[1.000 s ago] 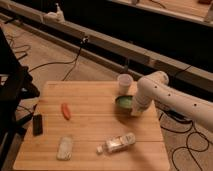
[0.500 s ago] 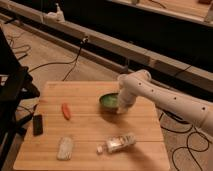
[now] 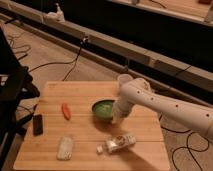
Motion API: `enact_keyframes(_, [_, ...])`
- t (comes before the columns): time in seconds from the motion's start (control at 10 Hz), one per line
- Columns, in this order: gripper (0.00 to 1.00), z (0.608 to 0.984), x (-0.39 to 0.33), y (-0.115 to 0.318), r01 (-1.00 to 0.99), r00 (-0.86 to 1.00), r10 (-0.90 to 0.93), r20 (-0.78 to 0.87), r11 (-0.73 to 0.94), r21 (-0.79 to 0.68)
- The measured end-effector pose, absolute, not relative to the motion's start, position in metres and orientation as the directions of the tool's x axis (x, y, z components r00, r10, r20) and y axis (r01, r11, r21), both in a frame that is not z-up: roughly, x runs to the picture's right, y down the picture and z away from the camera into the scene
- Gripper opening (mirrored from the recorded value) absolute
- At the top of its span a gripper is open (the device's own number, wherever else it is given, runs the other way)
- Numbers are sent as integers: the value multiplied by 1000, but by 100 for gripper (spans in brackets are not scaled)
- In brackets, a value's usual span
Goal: Drag the ceramic bowl in a circle
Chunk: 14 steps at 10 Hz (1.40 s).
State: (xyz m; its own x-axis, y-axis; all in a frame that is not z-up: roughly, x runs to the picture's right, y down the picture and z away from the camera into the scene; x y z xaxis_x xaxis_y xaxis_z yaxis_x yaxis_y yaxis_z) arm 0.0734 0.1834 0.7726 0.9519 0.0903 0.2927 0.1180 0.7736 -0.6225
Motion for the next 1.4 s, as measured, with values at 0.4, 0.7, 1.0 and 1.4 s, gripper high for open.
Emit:
enact_keyframes(0.4, [0,759,190,193,-99,990,138,7,742,-663])
enact_keyframes(0.7, [0,792,187,147,-71,997,80,-14,767,-638])
enact_keyframes(1.0, [0,820,129,127,62,997,-17,78,769,-636])
enact_keyframes(1.4, [0,798,60,155,220,969,-91,230,740,-635])
